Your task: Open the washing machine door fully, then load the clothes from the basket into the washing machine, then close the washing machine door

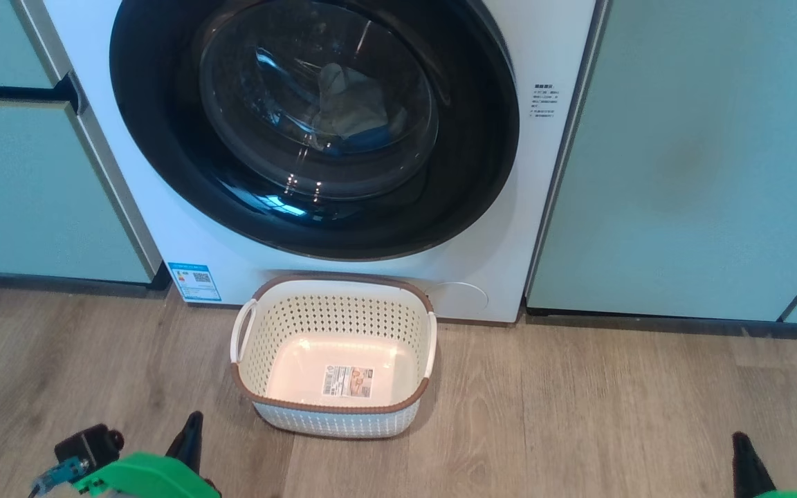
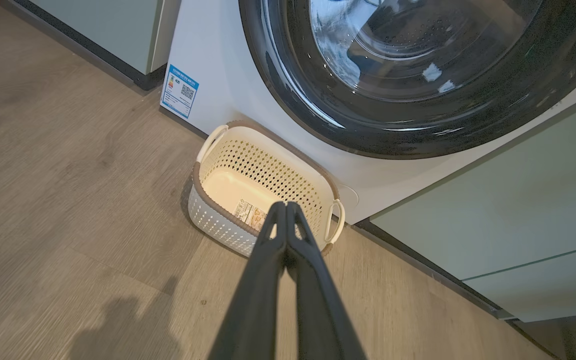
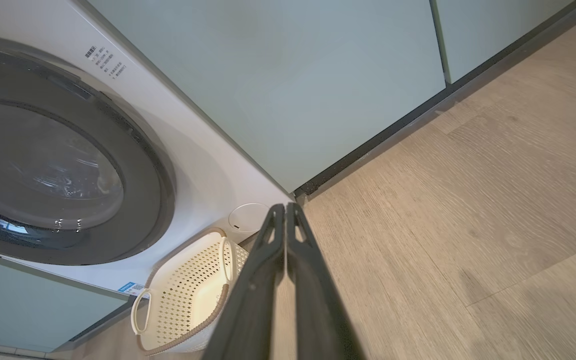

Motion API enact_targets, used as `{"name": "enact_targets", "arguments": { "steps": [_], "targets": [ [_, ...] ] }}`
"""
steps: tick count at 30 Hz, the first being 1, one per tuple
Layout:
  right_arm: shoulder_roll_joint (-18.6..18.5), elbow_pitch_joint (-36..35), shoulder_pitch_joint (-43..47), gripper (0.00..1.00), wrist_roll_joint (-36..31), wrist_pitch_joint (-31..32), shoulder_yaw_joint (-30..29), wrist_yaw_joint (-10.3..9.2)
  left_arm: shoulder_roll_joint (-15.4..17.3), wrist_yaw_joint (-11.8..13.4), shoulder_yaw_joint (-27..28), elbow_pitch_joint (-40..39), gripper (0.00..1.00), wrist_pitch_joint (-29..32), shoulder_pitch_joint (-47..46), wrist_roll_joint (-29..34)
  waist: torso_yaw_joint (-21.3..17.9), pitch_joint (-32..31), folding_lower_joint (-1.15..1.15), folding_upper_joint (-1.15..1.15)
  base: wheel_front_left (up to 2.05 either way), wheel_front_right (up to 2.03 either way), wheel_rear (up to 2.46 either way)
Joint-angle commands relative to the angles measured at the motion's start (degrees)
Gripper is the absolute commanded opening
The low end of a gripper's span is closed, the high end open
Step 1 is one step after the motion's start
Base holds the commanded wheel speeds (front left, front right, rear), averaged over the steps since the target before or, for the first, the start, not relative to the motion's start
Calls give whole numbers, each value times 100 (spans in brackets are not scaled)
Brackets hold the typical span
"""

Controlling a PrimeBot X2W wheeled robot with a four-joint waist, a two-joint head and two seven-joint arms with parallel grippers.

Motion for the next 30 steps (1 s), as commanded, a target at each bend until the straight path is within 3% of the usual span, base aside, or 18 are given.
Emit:
{"name": "enact_targets", "arguments": {
  "steps": [1,30],
  "targets": [
    [-13,-245,-373,0,203,45,-6,-6,56,-2,176,-235,0,47,-344,-177,9,7,0,0,0,0,0],
    [-15,-583,-537,0,1914,515,-117,-11,-142,-4,386,-631,0,509,-420,-1707,133,113,0,0,0,0,0]
  ]
}}
